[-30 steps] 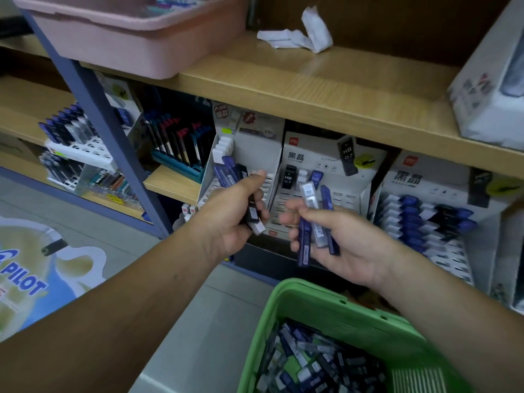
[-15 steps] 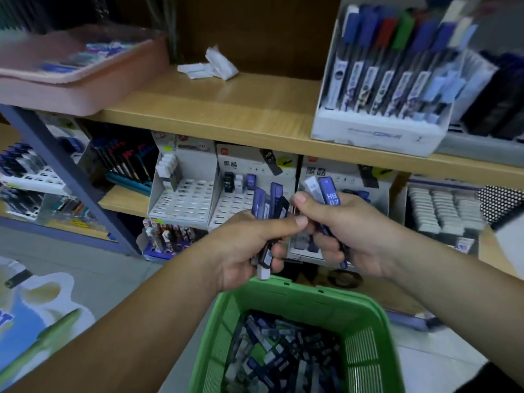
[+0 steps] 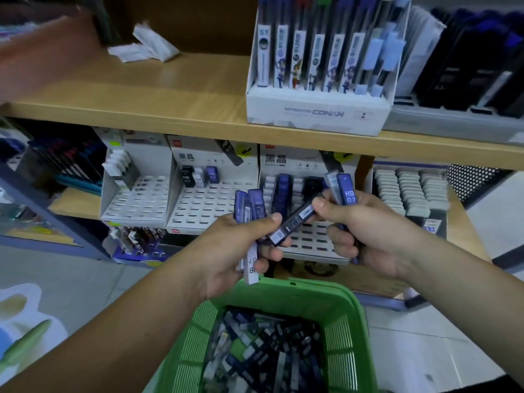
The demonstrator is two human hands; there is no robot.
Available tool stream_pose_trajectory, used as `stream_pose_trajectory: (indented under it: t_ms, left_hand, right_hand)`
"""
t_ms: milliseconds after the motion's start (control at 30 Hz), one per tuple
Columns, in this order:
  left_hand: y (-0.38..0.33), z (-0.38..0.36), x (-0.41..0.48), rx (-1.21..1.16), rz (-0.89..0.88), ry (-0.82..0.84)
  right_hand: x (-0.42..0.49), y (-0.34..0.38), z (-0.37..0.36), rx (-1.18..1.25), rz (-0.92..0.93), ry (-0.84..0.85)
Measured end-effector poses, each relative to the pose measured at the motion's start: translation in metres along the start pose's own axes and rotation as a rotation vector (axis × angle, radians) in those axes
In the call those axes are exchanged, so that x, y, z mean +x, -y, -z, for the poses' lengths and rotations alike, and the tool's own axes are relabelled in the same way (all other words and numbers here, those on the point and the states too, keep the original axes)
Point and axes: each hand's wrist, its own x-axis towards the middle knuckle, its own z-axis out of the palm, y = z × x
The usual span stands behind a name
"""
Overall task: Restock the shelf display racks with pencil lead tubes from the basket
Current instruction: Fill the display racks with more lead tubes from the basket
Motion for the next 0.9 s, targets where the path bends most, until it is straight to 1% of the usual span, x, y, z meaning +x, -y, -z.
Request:
stream_pose_trajectory:
  t_ms: [100,167,267,433,567,667,733,800,900]
  left_hand:
    - [0.000,-0.005,0.011,-0.036,0.051,0.012]
    - [-0.001,-0.005,0.018,-0.088,0.047,0.003]
    - [-0.003,-0.007,0.027,-0.061,0.008,-0.028]
    - [-0.001,-0.020,0.027,-0.067,-0.032,-0.086]
    - [0.002,-0.028,0.027,-0.161,-0.115,-0.123]
    - [0.004,-0.031,0.023,-0.089,-0.164,-0.143]
    - [0.007,-0.037,0.019,-0.019,-0.166,-0.121]
    - [0.009,-0.044,0.018,0.009,-0.168,-0.101]
    - [0.008,-0.043,0.019,-0.013,-0.156,-0.095]
  right_hand:
    - [0.001,-0.001,0.011,-0.021,0.022,-0.018]
    - [0.001,0.001,0.023,-0.057,-0.003,0.019]
    - [-0.002,0.005,0.042,-0.120,-0.045,0.085]
    - [-0.003,0.005,0.055,-0.340,-0.042,0.094]
    - [-0.006,-0.001,0.050,-0.357,-0.030,0.132]
    - [-0.008,-0.002,0.042,-0.351,0.024,0.111]
    - [-0.008,-0.002,0.037,-0.355,0.078,0.092]
    - [-0.007,0.001,0.033,-0.366,0.112,0.133]
    - [-0.004,0.004,0.035,-0.401,0.126,0.193]
